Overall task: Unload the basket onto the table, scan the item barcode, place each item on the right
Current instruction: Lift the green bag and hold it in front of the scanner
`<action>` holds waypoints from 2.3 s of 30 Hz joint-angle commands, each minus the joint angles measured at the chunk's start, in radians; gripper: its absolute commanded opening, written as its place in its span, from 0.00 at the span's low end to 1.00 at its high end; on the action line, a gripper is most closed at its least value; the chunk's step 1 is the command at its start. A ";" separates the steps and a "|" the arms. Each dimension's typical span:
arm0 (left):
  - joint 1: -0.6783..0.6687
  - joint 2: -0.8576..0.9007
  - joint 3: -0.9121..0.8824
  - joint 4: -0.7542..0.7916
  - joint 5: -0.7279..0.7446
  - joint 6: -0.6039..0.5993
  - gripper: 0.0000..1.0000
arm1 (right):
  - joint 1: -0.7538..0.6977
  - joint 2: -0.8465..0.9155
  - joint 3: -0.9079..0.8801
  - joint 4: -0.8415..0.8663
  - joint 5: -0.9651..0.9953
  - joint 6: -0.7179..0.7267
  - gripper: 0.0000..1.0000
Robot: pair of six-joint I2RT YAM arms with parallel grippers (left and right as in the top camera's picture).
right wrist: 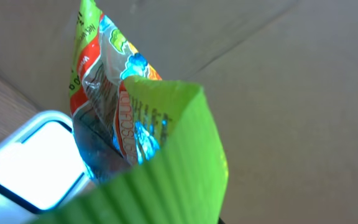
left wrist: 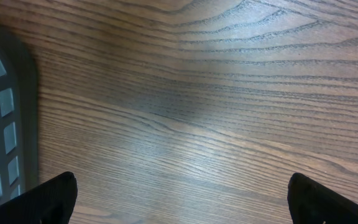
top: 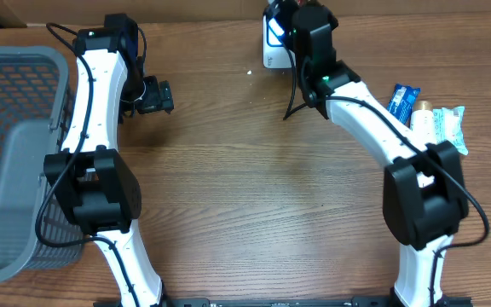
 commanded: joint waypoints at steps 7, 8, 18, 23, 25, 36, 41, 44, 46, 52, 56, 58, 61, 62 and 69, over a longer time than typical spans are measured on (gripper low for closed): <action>-0.013 -0.024 0.002 0.000 0.004 -0.010 1.00 | -0.003 0.058 0.027 0.143 0.043 -0.262 0.04; -0.013 -0.024 0.002 0.000 0.004 -0.010 0.99 | -0.003 0.067 0.027 0.159 0.044 -0.276 0.04; -0.013 -0.024 0.002 0.000 0.004 -0.010 1.00 | 0.002 0.132 0.027 0.280 0.031 -0.384 0.04; -0.013 -0.024 0.002 0.001 0.004 -0.010 1.00 | 0.003 0.134 0.027 0.292 0.019 -0.384 0.04; -0.013 -0.024 0.002 0.001 0.004 -0.010 1.00 | 0.006 0.134 0.027 0.291 0.018 -0.385 0.04; -0.013 -0.024 0.002 0.000 0.004 -0.010 0.99 | 0.014 0.134 0.027 0.310 -0.037 -0.384 0.04; -0.013 -0.024 0.002 0.000 0.004 -0.010 1.00 | 0.014 0.134 0.027 0.357 -0.047 -0.384 0.04; -0.013 -0.024 0.002 0.001 0.004 -0.010 1.00 | 0.014 0.134 0.027 0.358 -0.066 -0.384 0.04; -0.013 -0.024 0.002 0.001 0.004 -0.010 1.00 | 0.014 0.135 0.027 0.357 -0.077 -0.383 0.04; -0.013 -0.024 0.002 0.000 0.004 -0.010 1.00 | 0.015 0.147 0.027 0.359 -0.106 -0.383 0.04; -0.013 -0.024 0.002 0.001 0.004 -0.010 0.99 | 0.020 0.155 0.027 0.359 -0.107 -0.383 0.04; -0.013 -0.024 0.002 0.001 0.004 -0.010 1.00 | 0.023 0.165 0.027 0.367 -0.106 -0.384 0.04; -0.013 -0.024 0.002 0.001 0.004 -0.010 1.00 | 0.023 0.168 0.027 0.375 -0.106 -0.383 0.04; -0.013 -0.024 0.002 0.000 0.004 -0.010 1.00 | 0.023 0.169 0.027 0.384 -0.107 -0.384 0.04; -0.013 -0.024 0.002 0.001 0.004 -0.010 1.00 | 0.023 0.171 0.027 0.448 -0.107 -0.384 0.04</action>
